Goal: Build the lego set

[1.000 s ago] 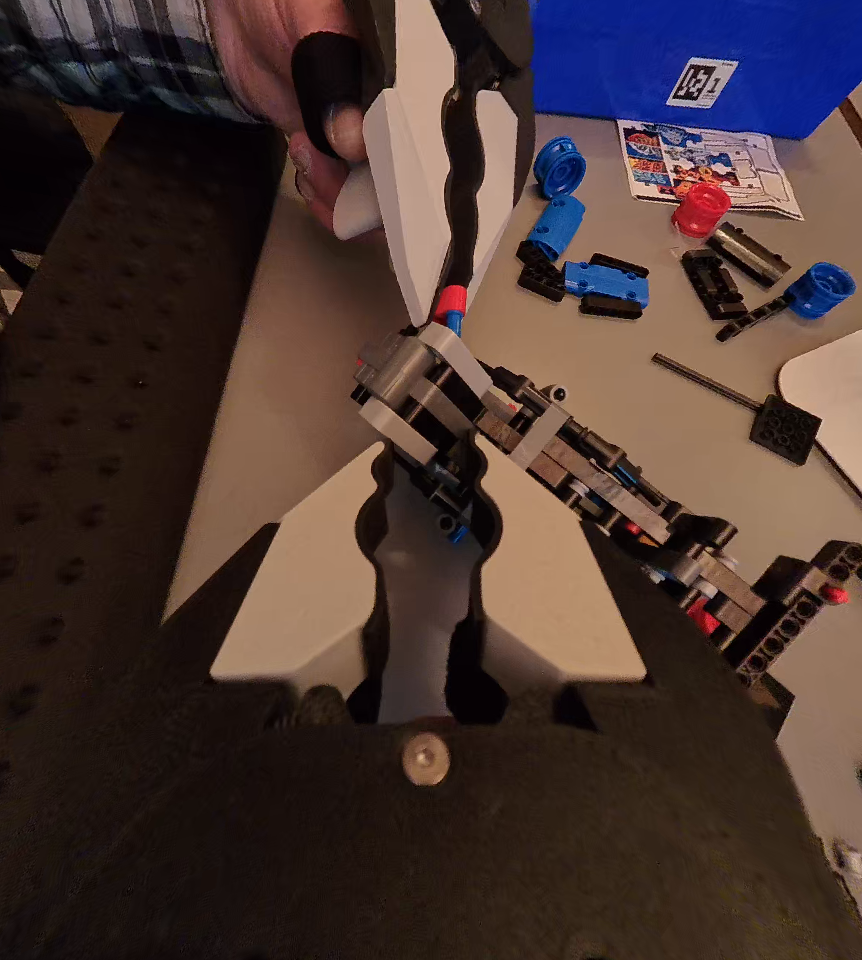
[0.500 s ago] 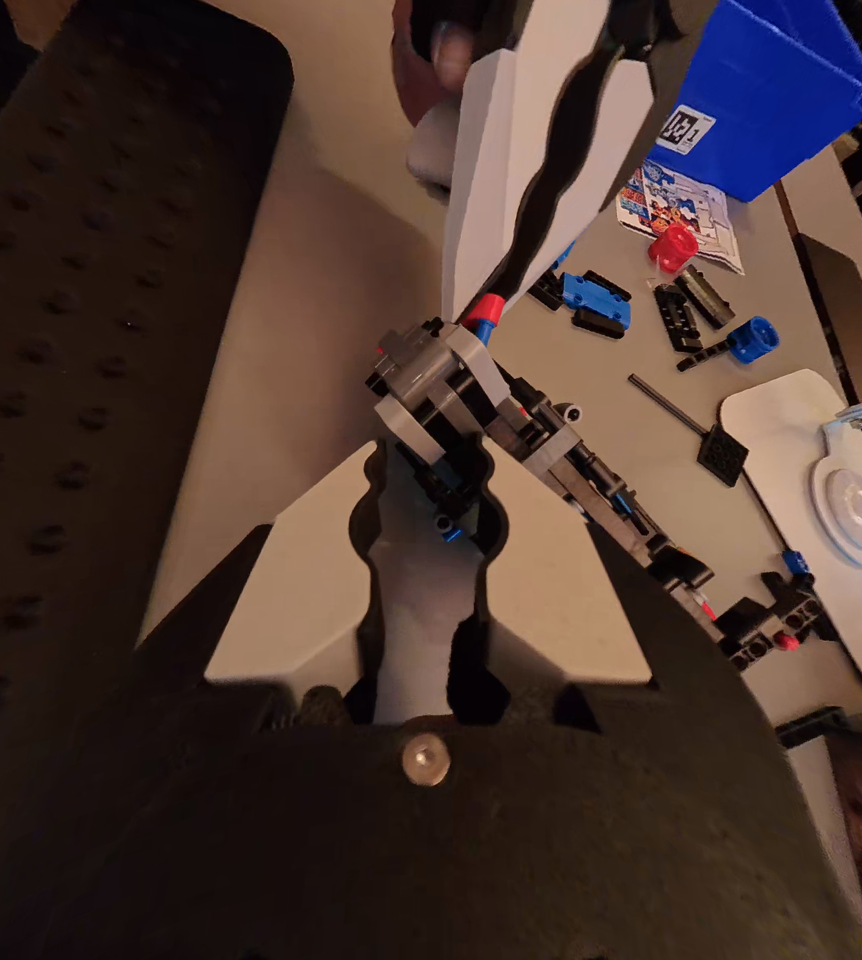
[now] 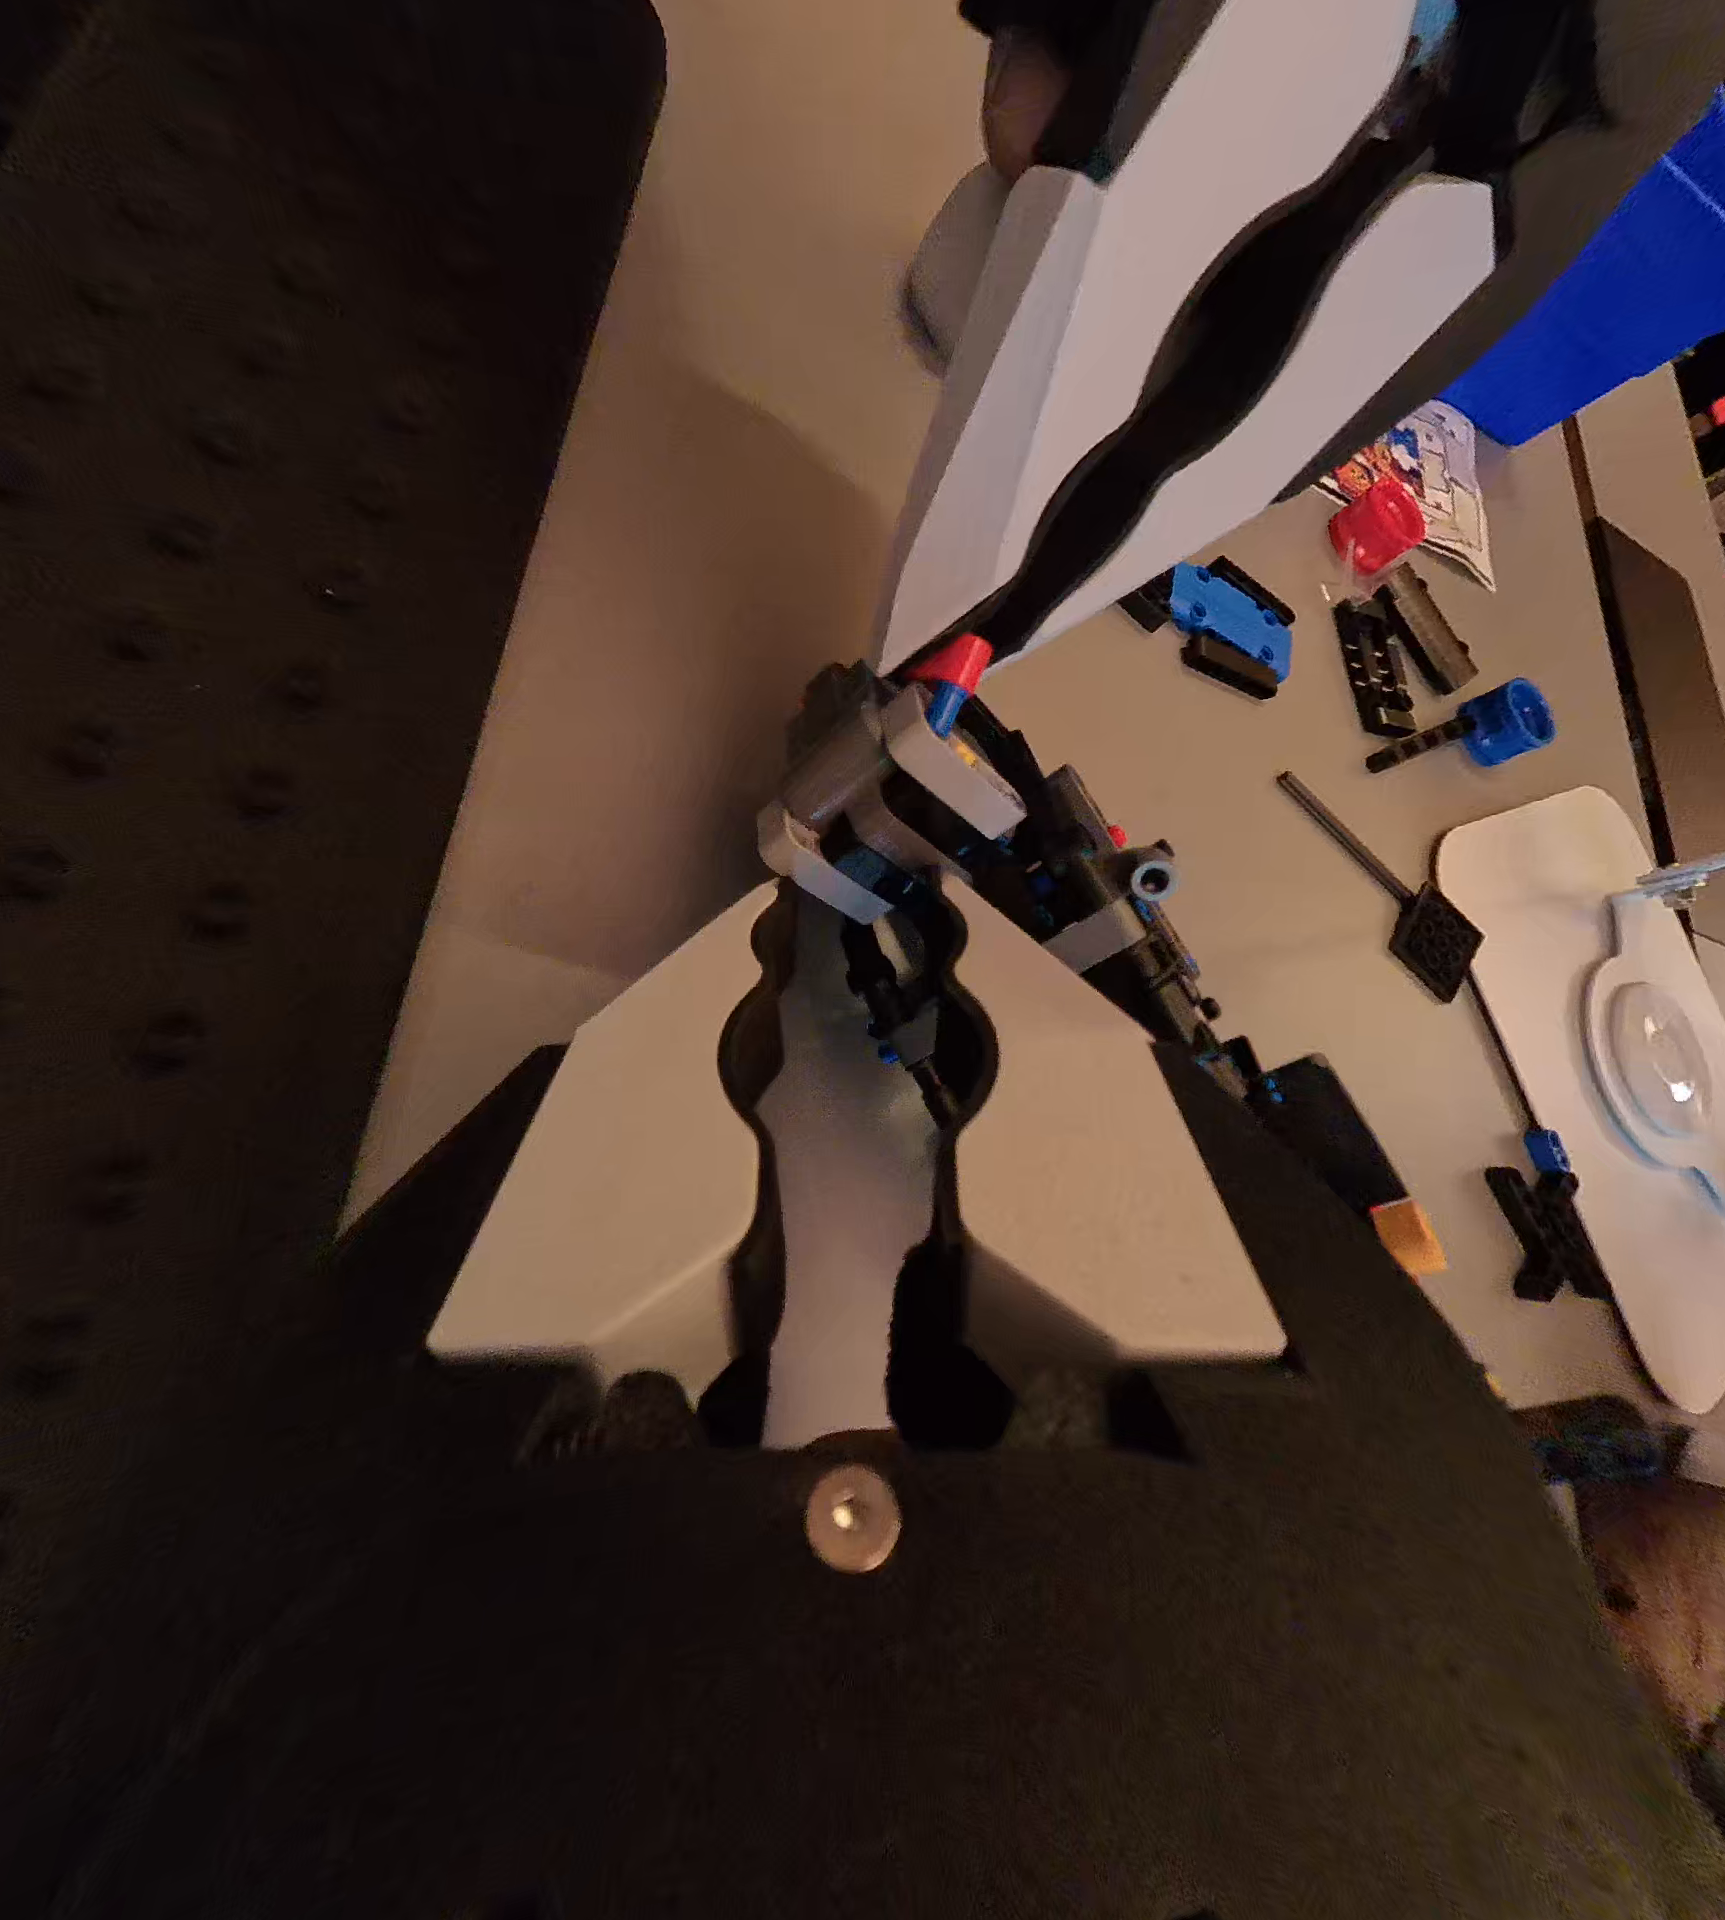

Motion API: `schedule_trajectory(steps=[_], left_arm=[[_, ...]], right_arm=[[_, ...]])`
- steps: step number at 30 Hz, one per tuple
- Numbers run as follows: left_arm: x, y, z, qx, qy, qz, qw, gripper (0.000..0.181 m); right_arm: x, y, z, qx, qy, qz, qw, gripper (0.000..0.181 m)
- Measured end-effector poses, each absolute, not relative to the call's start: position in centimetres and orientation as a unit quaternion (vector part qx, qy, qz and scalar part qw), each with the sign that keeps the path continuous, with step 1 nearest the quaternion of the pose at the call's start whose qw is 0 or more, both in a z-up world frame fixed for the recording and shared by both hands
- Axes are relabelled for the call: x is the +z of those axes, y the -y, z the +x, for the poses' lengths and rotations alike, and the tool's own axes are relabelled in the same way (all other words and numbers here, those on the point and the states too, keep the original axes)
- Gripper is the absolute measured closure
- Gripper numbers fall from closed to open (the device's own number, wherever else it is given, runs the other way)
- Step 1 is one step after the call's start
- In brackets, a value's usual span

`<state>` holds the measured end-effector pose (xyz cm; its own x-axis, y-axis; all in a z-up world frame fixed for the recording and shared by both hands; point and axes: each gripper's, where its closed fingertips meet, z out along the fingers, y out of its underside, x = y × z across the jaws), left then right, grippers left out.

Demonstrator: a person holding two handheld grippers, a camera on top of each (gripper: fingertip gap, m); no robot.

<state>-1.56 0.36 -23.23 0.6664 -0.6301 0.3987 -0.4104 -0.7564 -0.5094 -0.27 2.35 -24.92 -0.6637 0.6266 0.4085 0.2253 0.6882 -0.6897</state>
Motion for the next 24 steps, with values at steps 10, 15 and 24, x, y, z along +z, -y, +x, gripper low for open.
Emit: schedule_trajectory(steps=[10, 15, 24], left_arm=[[-23.8, -0.3, -0.8, -0.214, -0.329, -0.897, 0.203, 0.176], [-23.7, -0.2, -0.4, -0.168, -0.357, -0.894, 0.212, 0.176], [-22.9, -0.1, -0.2, -0.119, -0.379, -0.883, 0.252, 0.176]], right_arm=[[-22.4, -1.7, 0.9, 0.376, 0.836, -0.290, 0.274, 0.167], [-21.2, -0.6, -0.2, 0.408, 0.808, -0.326, 0.273, 0.174], [-21.1, 0.2, -0.5, 0.433, 0.794, -0.341, 0.256, 0.176]])
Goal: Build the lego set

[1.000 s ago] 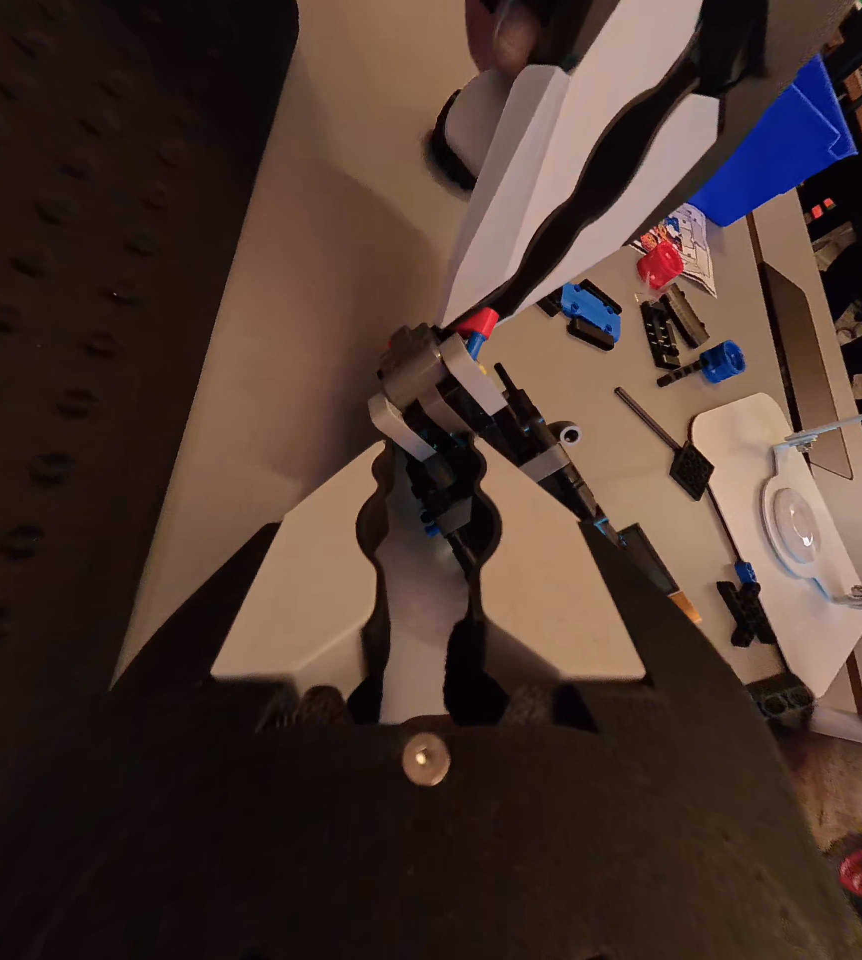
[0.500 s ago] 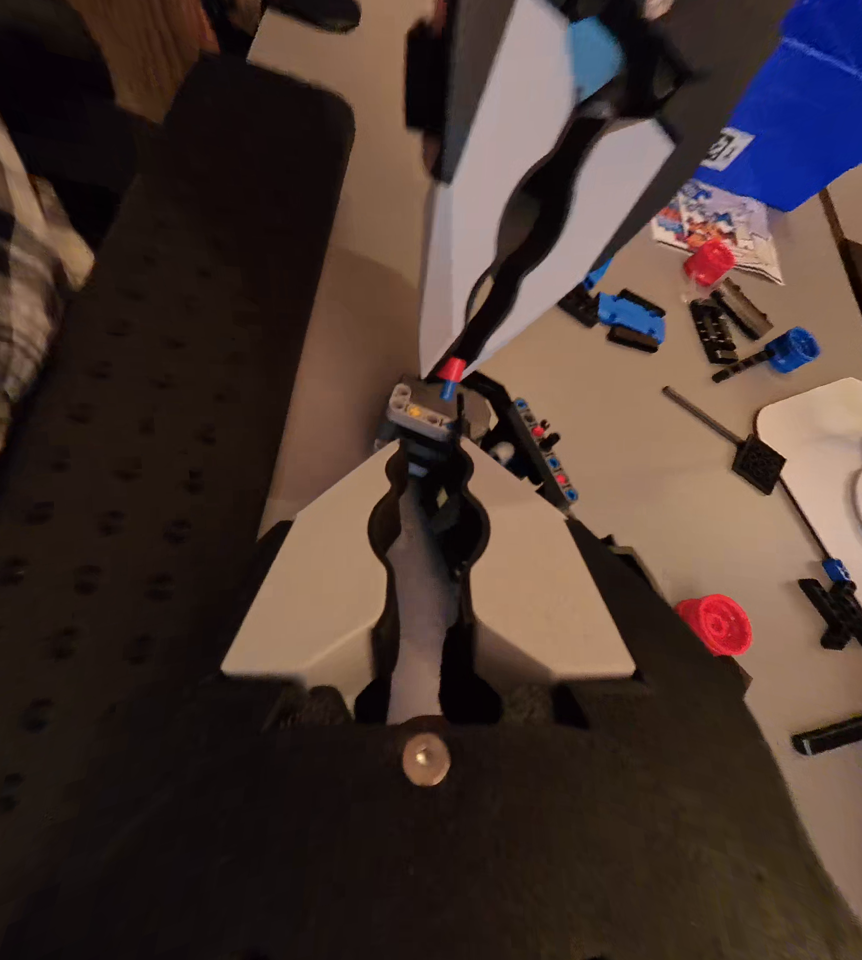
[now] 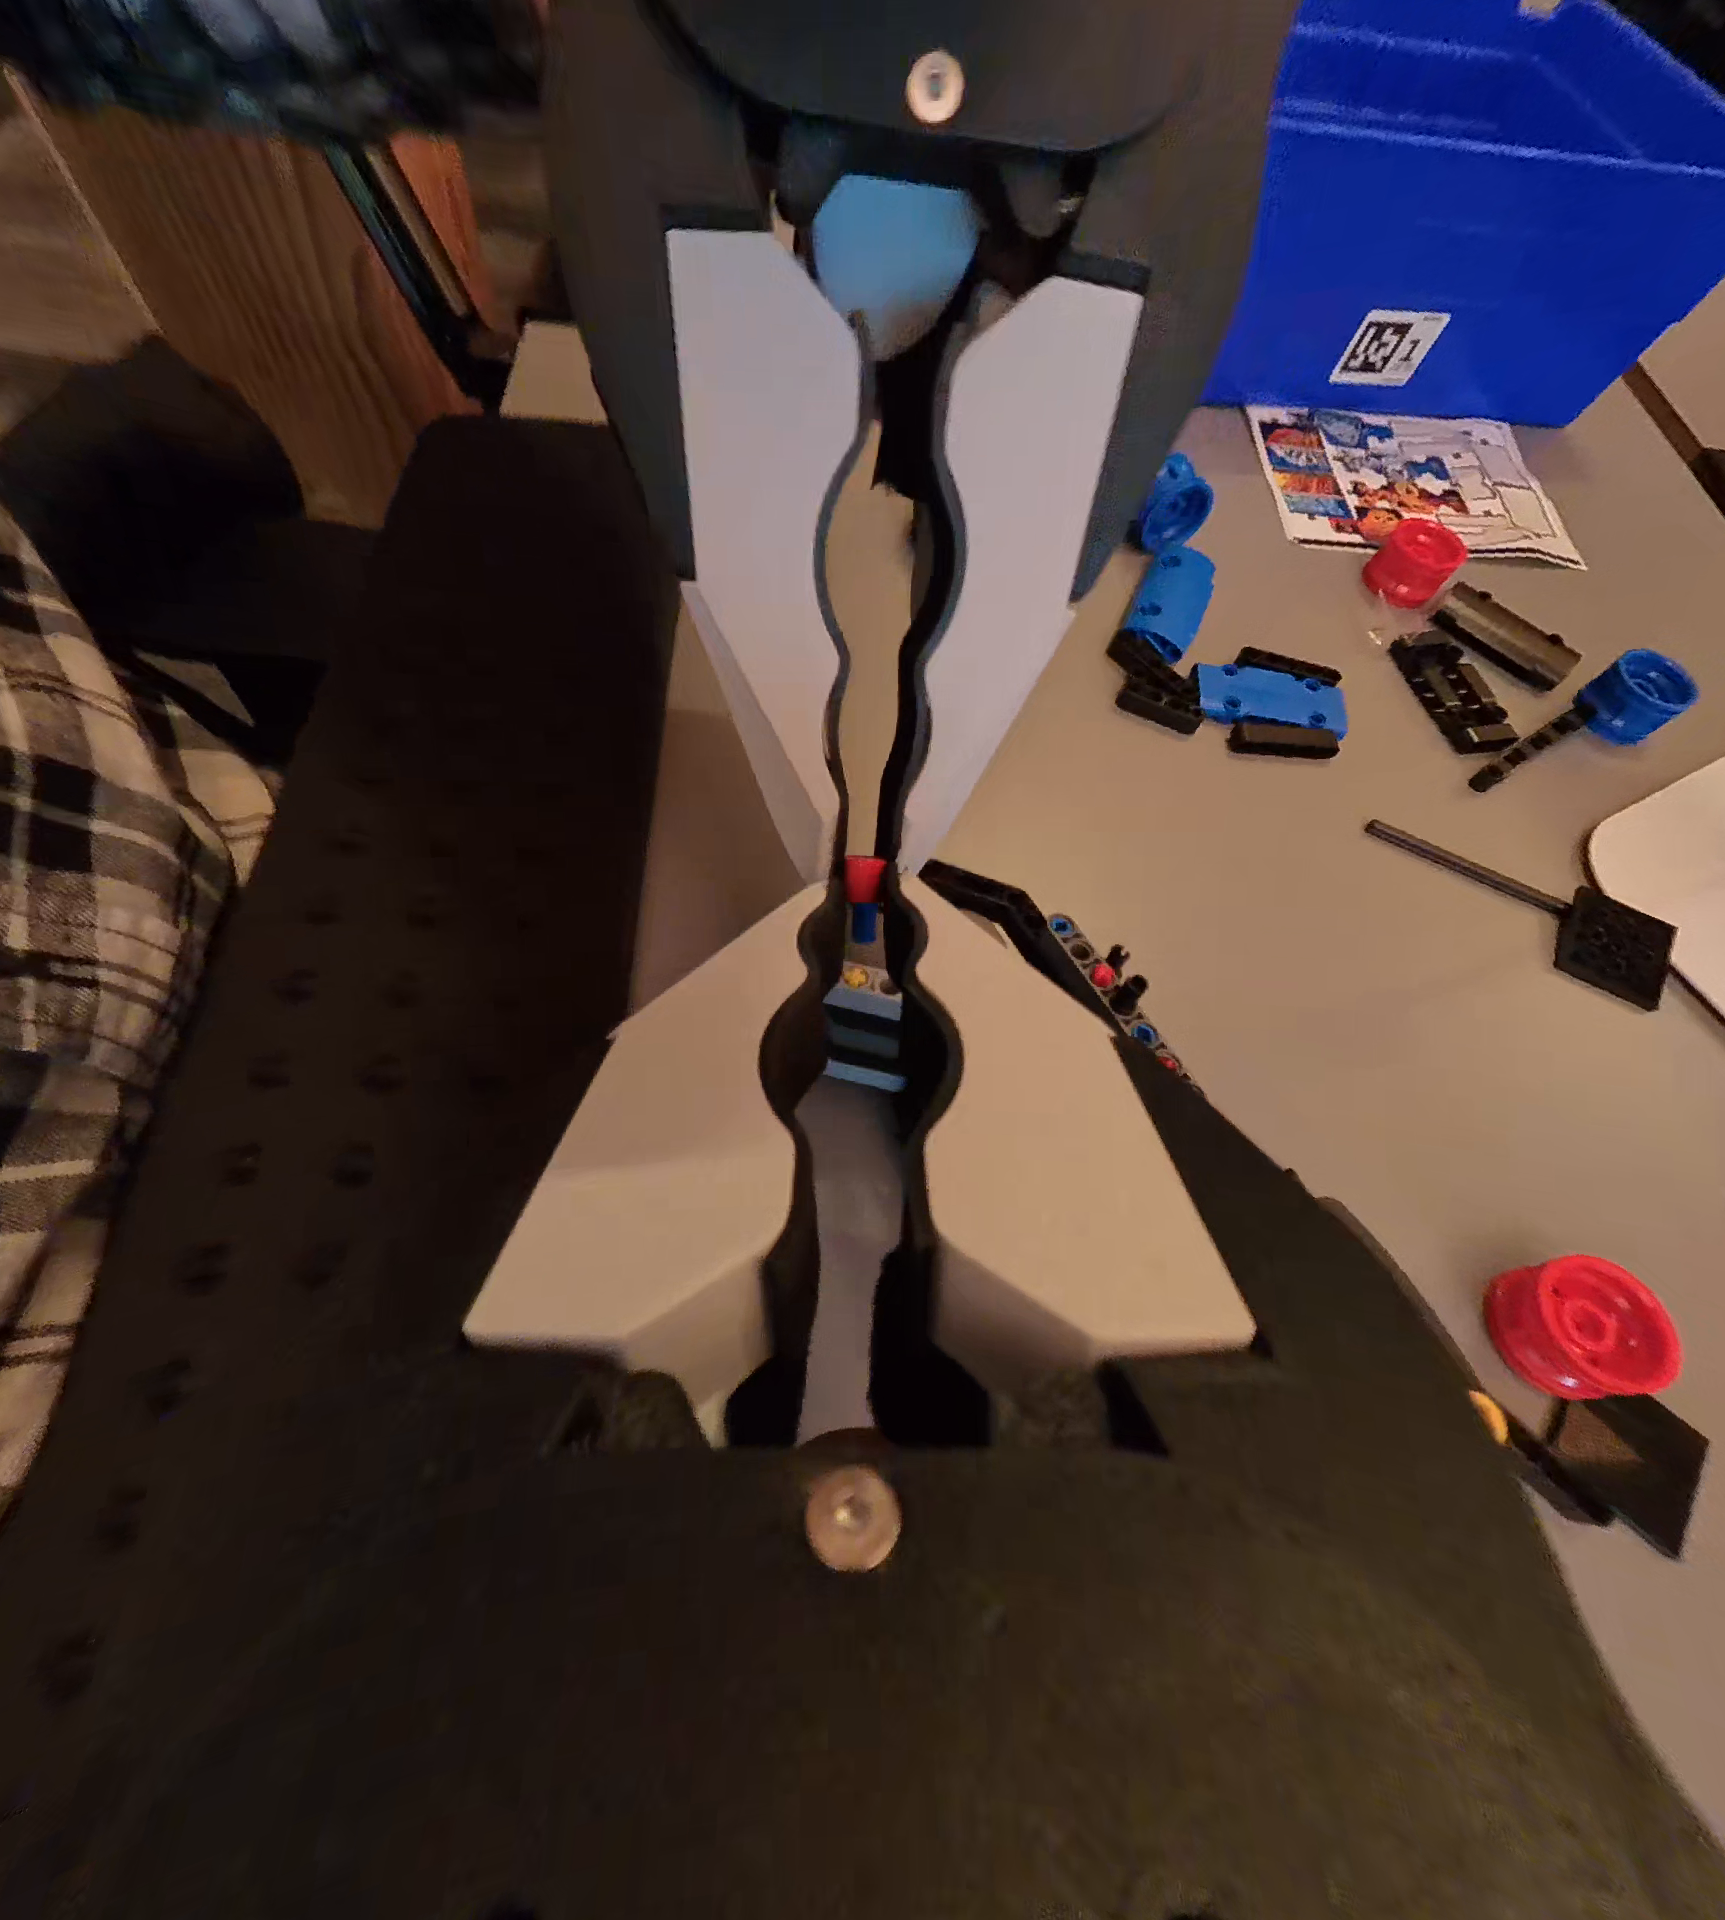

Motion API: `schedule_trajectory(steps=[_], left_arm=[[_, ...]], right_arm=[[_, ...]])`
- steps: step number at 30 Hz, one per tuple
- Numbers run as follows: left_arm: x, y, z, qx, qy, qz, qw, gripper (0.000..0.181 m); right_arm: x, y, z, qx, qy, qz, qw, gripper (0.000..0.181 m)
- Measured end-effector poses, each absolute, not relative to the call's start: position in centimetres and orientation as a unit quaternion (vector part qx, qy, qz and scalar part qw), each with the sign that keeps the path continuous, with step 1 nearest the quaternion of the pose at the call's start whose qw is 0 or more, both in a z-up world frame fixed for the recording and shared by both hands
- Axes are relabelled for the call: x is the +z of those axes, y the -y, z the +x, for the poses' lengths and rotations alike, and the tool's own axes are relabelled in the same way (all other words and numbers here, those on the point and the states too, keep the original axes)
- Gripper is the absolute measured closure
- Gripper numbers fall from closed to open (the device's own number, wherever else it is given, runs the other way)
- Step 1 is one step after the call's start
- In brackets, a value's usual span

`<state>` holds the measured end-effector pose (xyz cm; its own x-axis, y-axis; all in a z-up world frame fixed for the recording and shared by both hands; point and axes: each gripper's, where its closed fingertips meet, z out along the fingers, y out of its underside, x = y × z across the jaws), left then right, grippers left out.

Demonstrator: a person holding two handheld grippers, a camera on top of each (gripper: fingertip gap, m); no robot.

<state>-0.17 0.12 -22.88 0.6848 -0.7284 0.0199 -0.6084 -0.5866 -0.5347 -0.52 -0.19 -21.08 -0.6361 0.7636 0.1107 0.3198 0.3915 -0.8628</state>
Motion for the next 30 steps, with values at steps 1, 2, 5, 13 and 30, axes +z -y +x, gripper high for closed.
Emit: schedule_trajectory(steps=[1, 2, 5, 13, 30], left_arm=[[-22.5, -0.1, -0.1, -0.118, -0.380, -0.877, 0.268, 0.176], [-22.2, -0.2, 0.0, -0.119, -0.373, -0.874, 0.288, 0.176], [-21.3, -0.3, 0.0, -0.129, -0.347, -0.861, 0.348, 0.176], [-19.3, -0.3, 0.2, -0.179, -0.267, -0.812, 0.488, 0.175], [-22.2, 0.8, -0.3, -0.003, -0.437, -0.837, 0.329, 0.176]], right_arm=[[-20.7, 0.2, -0.5, 0.448, 0.785, -0.345, 0.252, 0.176], [-20.4, 0.2, -0.5, 0.463, 0.775, -0.352, 0.248, 0.176], [-19.7, 0.1, -0.6, 0.499, 0.749, -0.363, 0.240, 0.176], [-18.1, 0.4, -0.5, 0.567, 0.705, -0.366, 0.218, 0.176], [-21.1, 1.4, -0.6, 0.371, 0.831, -0.316, 0.270, 0.176]])
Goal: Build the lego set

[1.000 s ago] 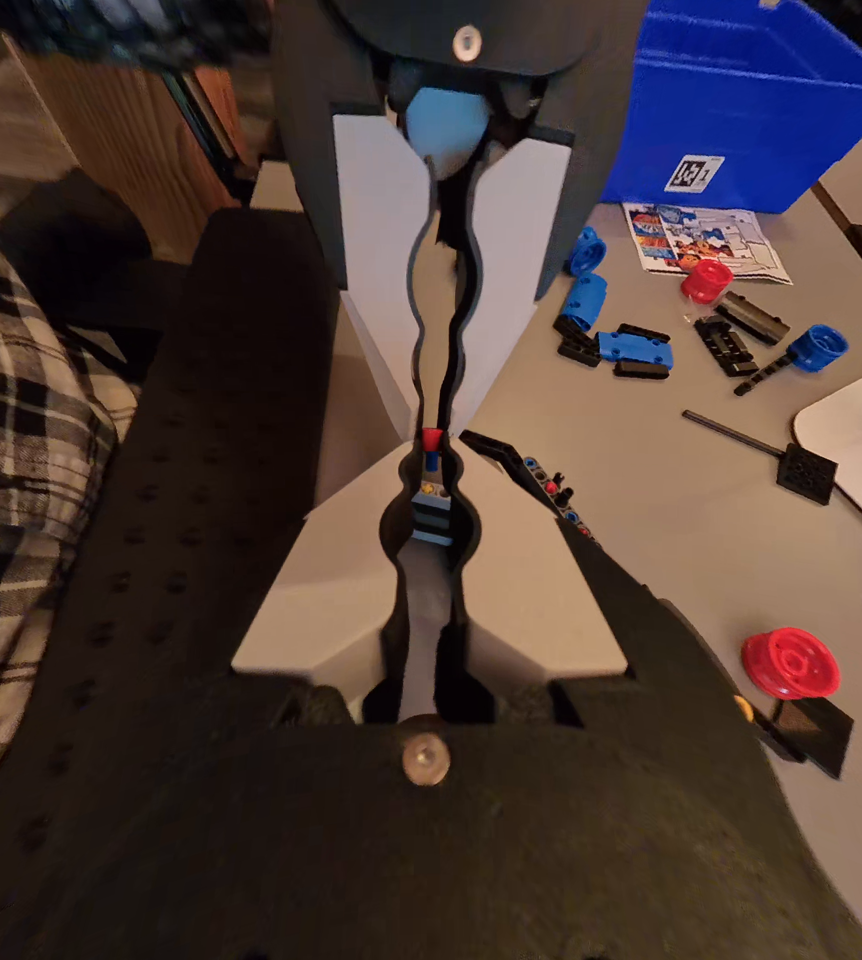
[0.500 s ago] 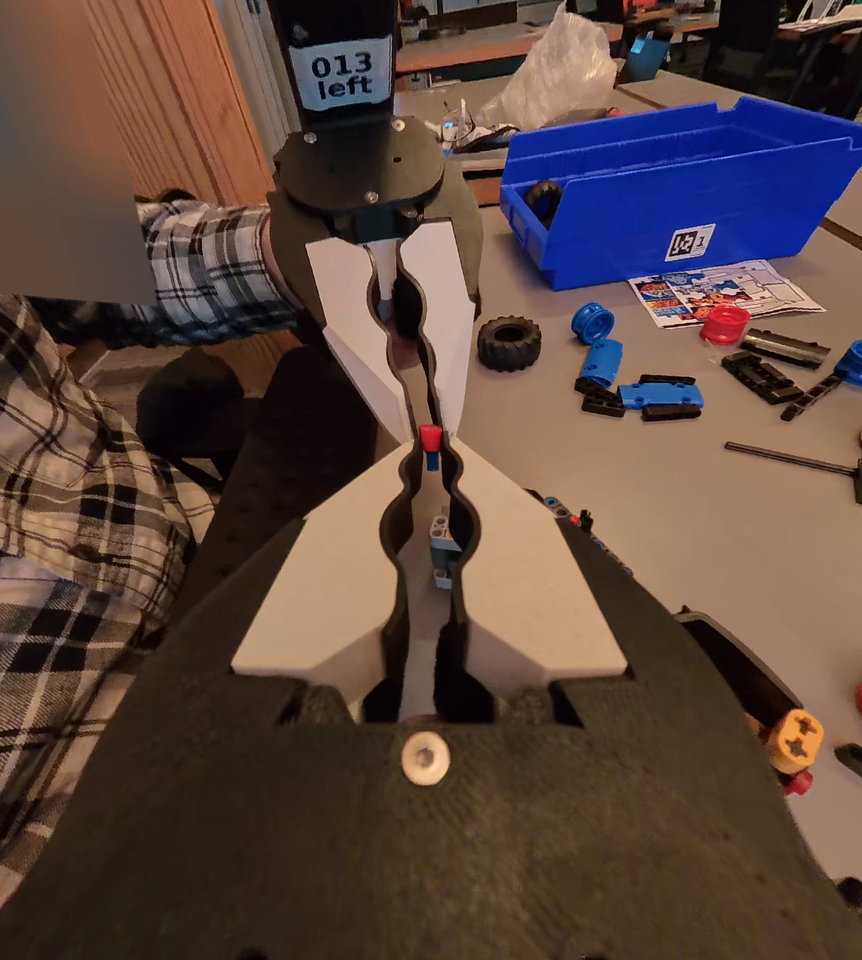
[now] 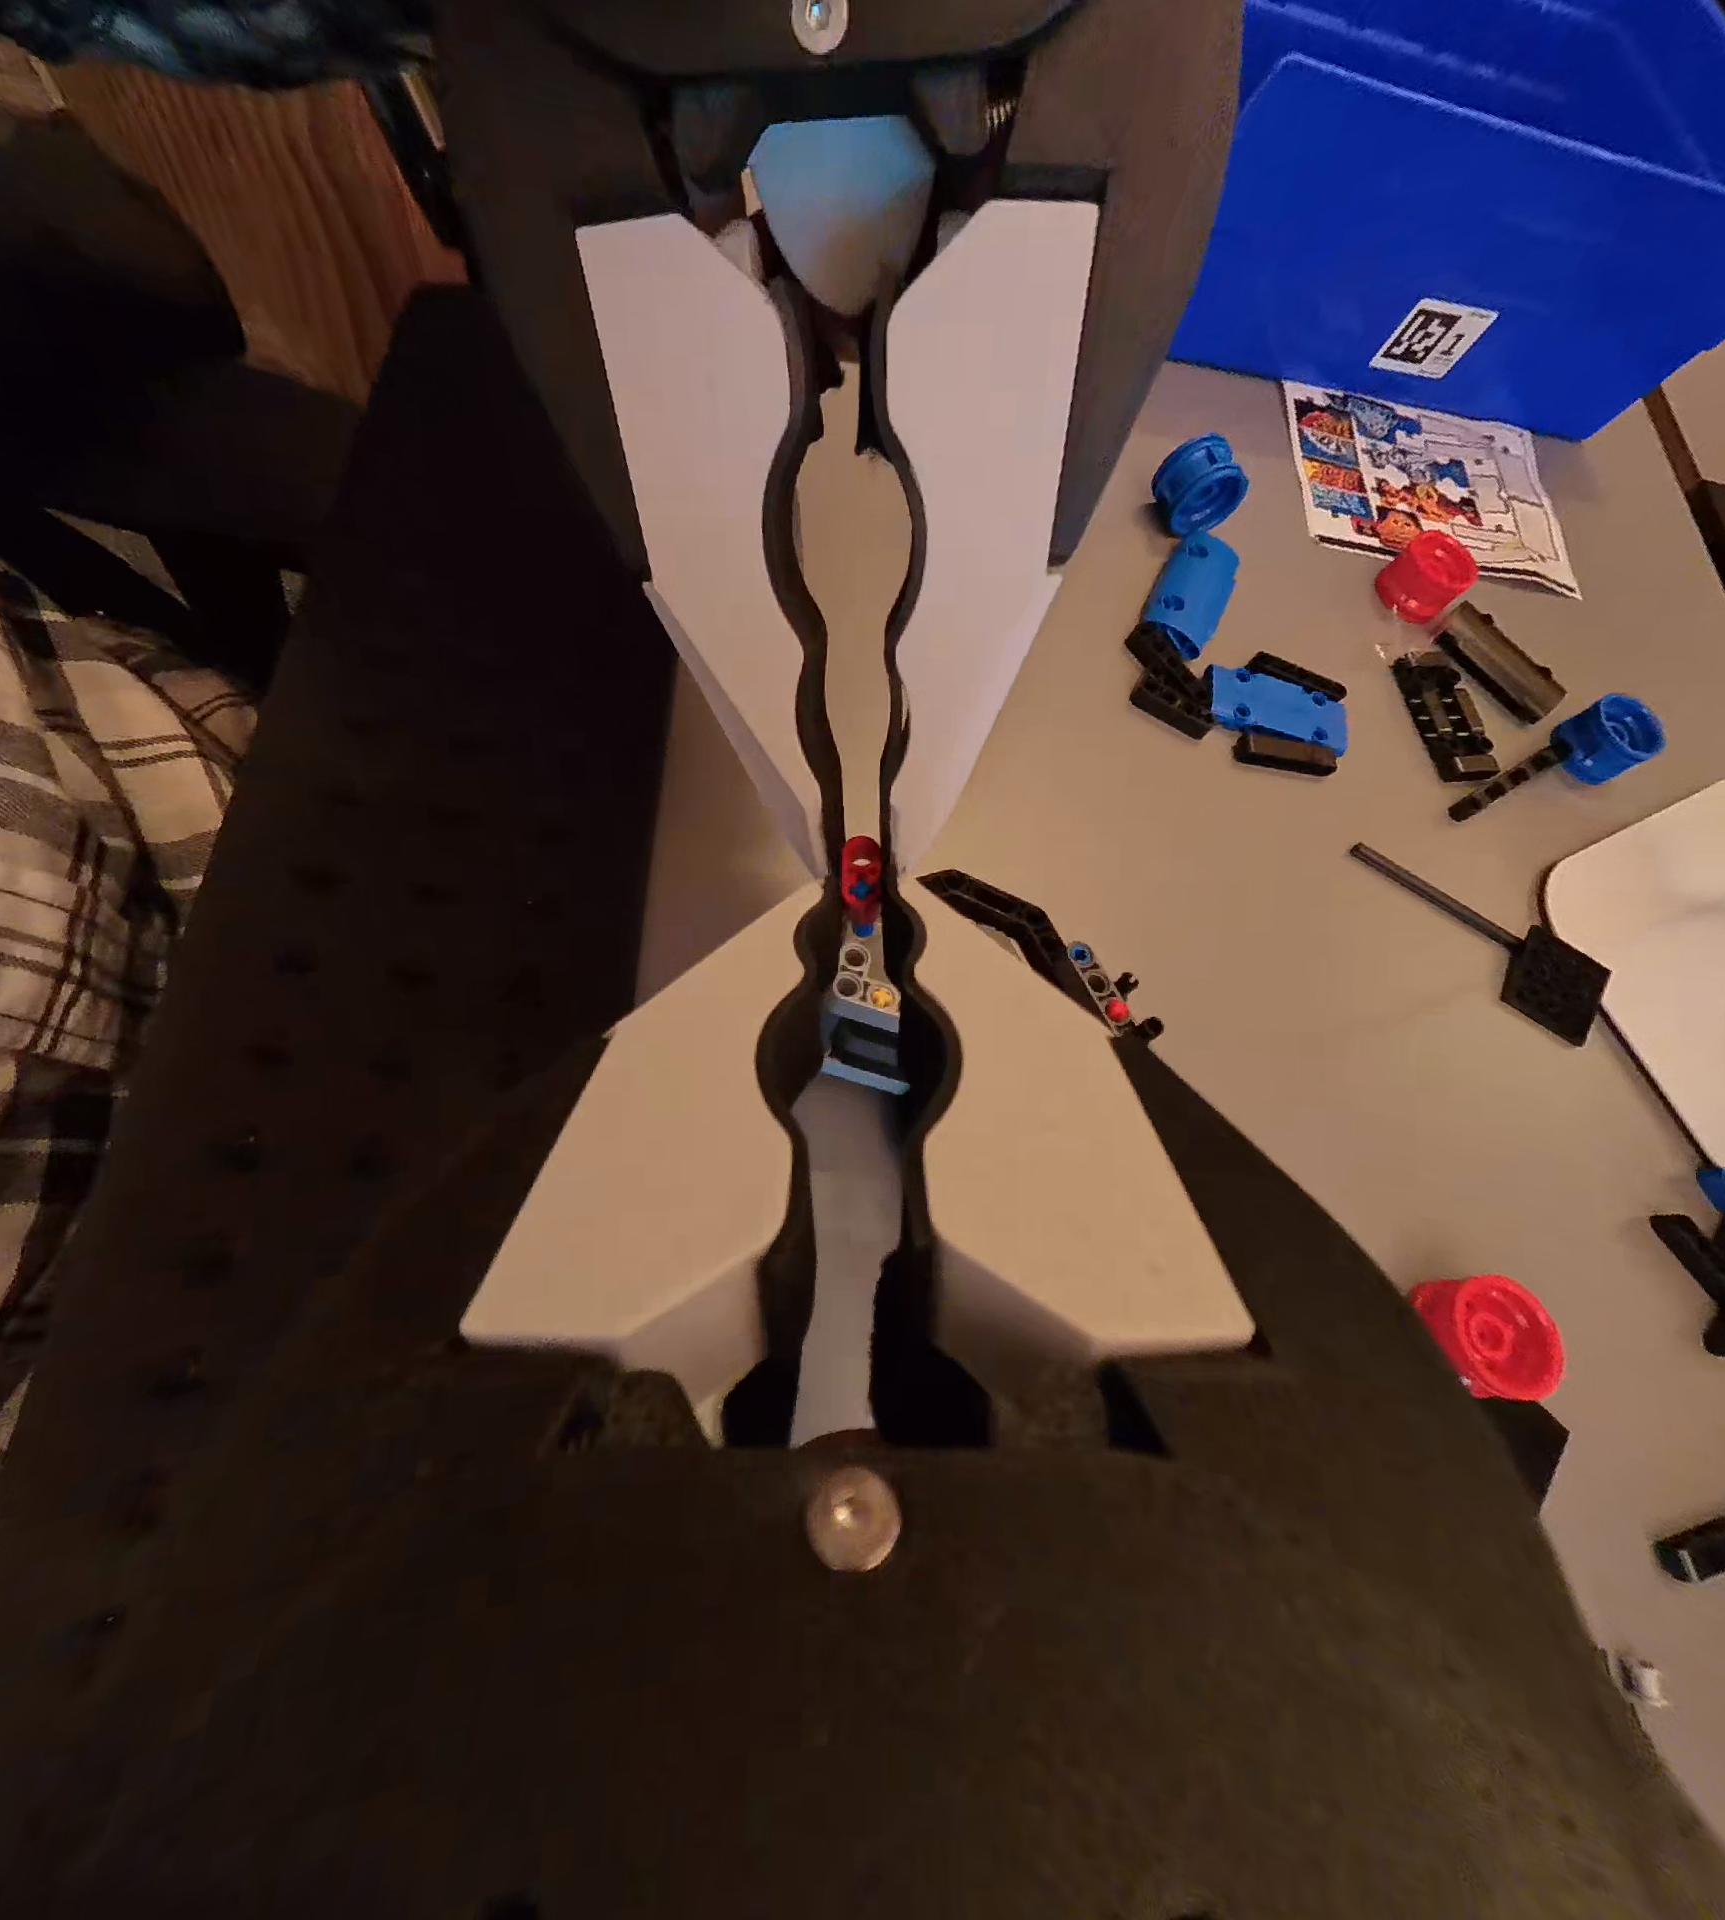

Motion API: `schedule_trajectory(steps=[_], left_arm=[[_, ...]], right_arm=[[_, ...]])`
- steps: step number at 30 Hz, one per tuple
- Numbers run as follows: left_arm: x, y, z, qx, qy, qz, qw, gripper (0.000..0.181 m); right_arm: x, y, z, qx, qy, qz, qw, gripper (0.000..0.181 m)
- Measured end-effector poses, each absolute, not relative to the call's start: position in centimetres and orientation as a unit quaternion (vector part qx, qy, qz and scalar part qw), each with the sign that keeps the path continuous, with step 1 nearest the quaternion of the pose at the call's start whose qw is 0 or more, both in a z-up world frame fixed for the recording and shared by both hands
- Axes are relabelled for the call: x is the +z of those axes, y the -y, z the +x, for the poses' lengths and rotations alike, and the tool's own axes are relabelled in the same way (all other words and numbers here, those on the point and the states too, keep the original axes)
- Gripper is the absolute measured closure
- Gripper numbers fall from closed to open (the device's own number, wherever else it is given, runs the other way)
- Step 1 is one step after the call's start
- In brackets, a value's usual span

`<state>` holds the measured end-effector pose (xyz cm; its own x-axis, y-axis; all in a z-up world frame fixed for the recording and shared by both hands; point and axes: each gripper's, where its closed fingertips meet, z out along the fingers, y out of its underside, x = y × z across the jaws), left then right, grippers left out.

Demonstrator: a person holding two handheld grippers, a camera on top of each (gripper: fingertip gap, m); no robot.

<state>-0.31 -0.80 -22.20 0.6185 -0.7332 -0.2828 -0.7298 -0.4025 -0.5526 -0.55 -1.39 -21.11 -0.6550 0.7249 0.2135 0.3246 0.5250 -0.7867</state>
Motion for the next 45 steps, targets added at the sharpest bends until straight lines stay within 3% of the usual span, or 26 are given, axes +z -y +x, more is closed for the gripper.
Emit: schedule_trajectory(steps=[4, 6, 10, 18, 29, 45], left_arm=[[-22.3, 0.4, -0.4, -0.008, -0.422, -0.844, 0.331, 0.175], [-22.9, 0.3, -0.9, -0.008, -0.407, -0.849, 0.336, 0.159], [-24.0, 0.5, -0.5, -0.052, -0.379, -0.845, 0.374, 0.155], [-25.2, -0.7, 0.4, -0.061, -0.352, -0.827, 0.433, 0.165], [-25.7, -0.3, -0.1, -0.113, -0.306, -0.831, 0.451, 0.160], [-25.9, 0.0, -0.1, -0.114, -0.320, -0.814, 0.471, 0.173]], right_arm=[[-21.2, 0.8, -0.7, 0.366, 0.825, -0.328, 0.279, 0.176], [-21.5, 0.5, -0.8, 0.379, 0.813, -0.346, 0.276, 0.176], [-21.8, 0.1, -0.6, 0.432, 0.776, -0.381, 0.256, 0.176], [-22.9, 0.4, -0.4, 0.473, 0.743, -0.412, 0.233, 0.176], [-23.5, 0.2, -0.5, 0.487, 0.728, -0.428, 0.224, 0.176], [-23.8, 0.6, -0.7, 0.419, 0.767, -0.412, 0.259, 0.176]])
